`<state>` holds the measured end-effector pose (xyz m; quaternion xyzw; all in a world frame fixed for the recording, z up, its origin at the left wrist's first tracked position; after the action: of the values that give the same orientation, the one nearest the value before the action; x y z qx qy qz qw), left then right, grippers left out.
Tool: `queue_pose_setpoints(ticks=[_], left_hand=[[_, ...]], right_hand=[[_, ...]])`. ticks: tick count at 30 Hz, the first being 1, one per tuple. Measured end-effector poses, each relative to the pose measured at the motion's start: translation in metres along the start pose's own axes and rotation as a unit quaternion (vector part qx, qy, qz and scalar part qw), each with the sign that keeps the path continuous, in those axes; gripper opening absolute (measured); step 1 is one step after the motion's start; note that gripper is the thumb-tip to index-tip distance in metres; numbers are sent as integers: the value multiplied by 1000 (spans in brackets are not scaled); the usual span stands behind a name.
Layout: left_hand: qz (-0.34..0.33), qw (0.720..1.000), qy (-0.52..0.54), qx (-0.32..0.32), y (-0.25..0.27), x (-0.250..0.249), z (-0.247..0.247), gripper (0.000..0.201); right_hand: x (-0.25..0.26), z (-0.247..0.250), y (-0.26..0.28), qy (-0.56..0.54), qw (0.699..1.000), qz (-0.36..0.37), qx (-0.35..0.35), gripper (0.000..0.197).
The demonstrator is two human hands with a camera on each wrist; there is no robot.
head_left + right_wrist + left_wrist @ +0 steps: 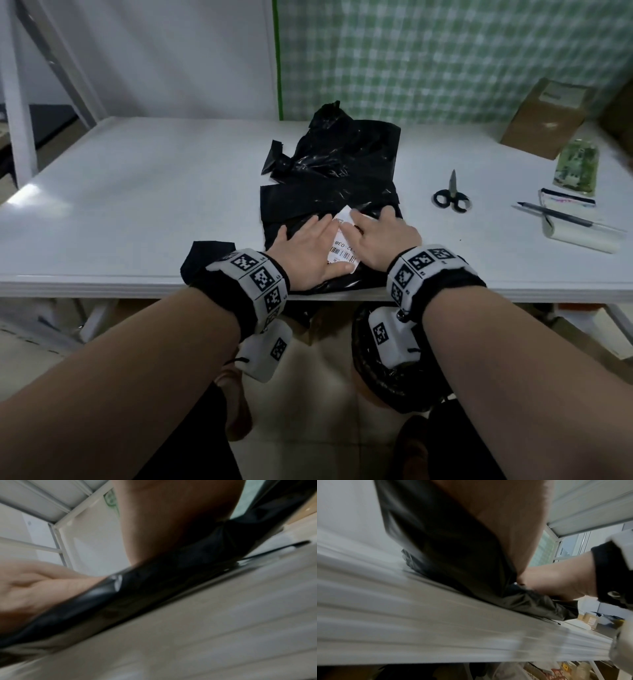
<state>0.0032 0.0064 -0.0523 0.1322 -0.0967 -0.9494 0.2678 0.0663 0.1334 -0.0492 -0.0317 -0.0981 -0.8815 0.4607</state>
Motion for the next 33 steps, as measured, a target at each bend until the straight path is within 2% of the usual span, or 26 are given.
queue_pose_setpoints(ticks=[3, 5, 8, 11, 12, 15, 18, 20, 23, 25, 27, 30, 33], left_hand=[[1, 1000, -11, 9, 3, 0, 3, 92], [3, 1000, -12, 15, 5, -1, 4, 97], [10, 999, -17, 27, 7, -1, 8, 105], [19, 999, -31, 16, 6, -1, 14, 111], [19, 999, -37, 8, 7, -2, 15, 115], [0, 999, -52, 7, 12, -6, 15, 126], [-4, 999, -54, 5, 16, -4, 14, 130], [24, 999, -48, -6, 15, 5, 16, 121], [75, 997, -28, -18, 15, 26, 20, 87], [96, 994, -18, -40, 17, 43, 22, 71], [121, 990, 13, -74, 19, 62, 27, 66], [148, 969, 104, -170, 18, 89, 45, 64], [133, 927, 200, -289, 11, 112, 70, 61]], right_hand=[[-12, 3, 2, -17, 998, -46, 27, 54], [-20, 6, 5, -23, 997, -71, 7, 52], [-33, 10, 13, -61, 988, -125, -62, 50], [-42, 13, 18, -143, 971, -186, -38, 57], [-40, 15, 18, -150, 972, -180, -20, 56], [-24, 23, 13, -158, 982, -100, 33, 46], [-1, 23, 9, -262, 962, -44, 65, 21], [17, 25, 7, -308, 948, -16, 73, 12], [43, 30, 2, -339, 936, 19, 94, 28], [52, 35, -8, -338, 936, 34, 90, 25], [53, 43, -22, -309, 949, 38, 54, 23], [46, 50, -52, -224, 975, 5, -6, 29], [48, 48, -79, -112, 993, -21, -22, 40]])
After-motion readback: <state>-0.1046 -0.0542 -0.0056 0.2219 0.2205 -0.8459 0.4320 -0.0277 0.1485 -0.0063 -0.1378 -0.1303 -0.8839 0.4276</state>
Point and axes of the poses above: each hand's wrist, its own y-axis away from the middle knuckle, its own z-axis out of the back of the hand, x = y × z, the point moved 3 cm from there along -y, towards the middle knuckle, and after that the axes turned 1 degree about -x, right-handed, at the moved point
